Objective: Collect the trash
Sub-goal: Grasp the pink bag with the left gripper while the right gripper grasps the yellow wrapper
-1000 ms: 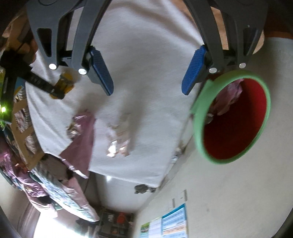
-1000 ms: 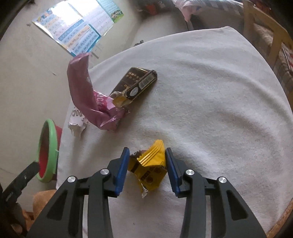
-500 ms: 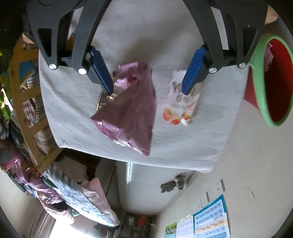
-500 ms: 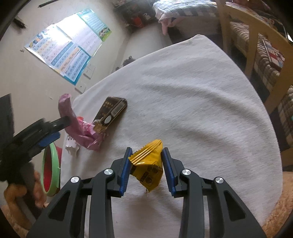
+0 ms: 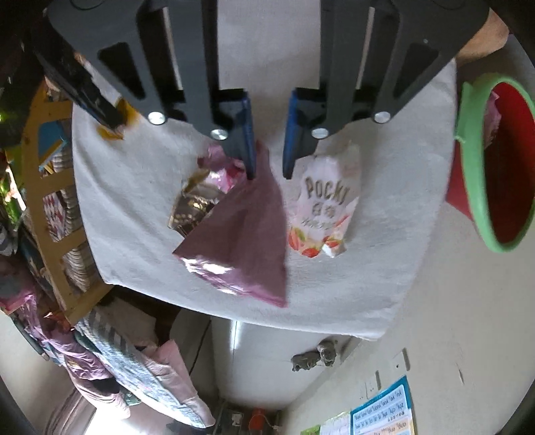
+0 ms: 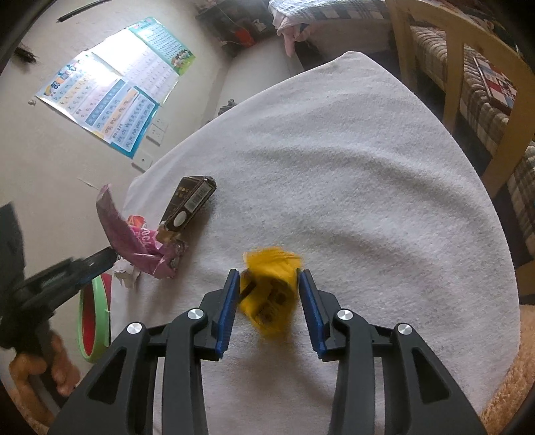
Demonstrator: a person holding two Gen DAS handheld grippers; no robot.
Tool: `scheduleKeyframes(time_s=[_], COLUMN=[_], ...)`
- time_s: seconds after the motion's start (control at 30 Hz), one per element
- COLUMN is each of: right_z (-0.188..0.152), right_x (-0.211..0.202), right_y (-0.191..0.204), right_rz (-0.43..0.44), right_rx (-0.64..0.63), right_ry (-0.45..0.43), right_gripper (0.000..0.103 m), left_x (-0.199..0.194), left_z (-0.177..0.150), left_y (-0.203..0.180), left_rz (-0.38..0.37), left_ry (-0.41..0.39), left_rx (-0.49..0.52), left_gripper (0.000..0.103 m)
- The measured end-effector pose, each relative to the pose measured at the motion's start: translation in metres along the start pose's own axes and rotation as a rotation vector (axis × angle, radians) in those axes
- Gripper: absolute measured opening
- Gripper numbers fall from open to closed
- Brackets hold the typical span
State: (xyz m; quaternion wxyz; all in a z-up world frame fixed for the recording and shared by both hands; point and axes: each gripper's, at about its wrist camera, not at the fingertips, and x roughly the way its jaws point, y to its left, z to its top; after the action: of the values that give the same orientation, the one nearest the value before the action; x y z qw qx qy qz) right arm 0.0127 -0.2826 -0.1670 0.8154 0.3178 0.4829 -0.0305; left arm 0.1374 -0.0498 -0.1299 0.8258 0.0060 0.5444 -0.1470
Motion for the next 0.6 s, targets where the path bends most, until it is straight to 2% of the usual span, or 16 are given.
scheduleKeyframes(time_s=[0.03, 0.2, 0.33, 0.47, 0.53, 0.6], right_z=[0.001, 0.007, 0.009, 0.004, 0.000, -0.003], right_x=[-0.001, -0.019, -0.030, -0.025, -0.019, -0.014], right_y=[0.000, 0.002, 0.004, -0.002, -0.006, -0.007], right_rz=[0.006, 0.028, 0.019, -0.019, -0.017, -0.012], right_rx=[0.002, -0.001, -0.015, -0.012, 0.005, 0.006], right_ry=[0.002, -0.024, -0.038, -0.015, 0.008, 0.021], right_gripper=[0.042, 0.048, 0.052, 0.055, 0.056, 0.057], left_x=[-0.010, -0.045, -0.045, -0.033, -0.033, -0.034], left_z=[-0.003, -0.027, -0.050, -0.054, -0.051, -0.049], left_y=[0.001, 0.001, 0.003, 0.007, 0.004, 0.000], left_rz=[-0.010, -0.050, -0.053, -0.063, -0.058, -0.039], left_ry=[-0.011, -0.018, 0.022, 0.039, 0.022, -0.015], left_rx=[0.001, 0.031, 0.046, 0.010, 0.021, 0.027], left_gripper=[0.014, 0.014, 0.014, 0.015, 0.024, 0.055])
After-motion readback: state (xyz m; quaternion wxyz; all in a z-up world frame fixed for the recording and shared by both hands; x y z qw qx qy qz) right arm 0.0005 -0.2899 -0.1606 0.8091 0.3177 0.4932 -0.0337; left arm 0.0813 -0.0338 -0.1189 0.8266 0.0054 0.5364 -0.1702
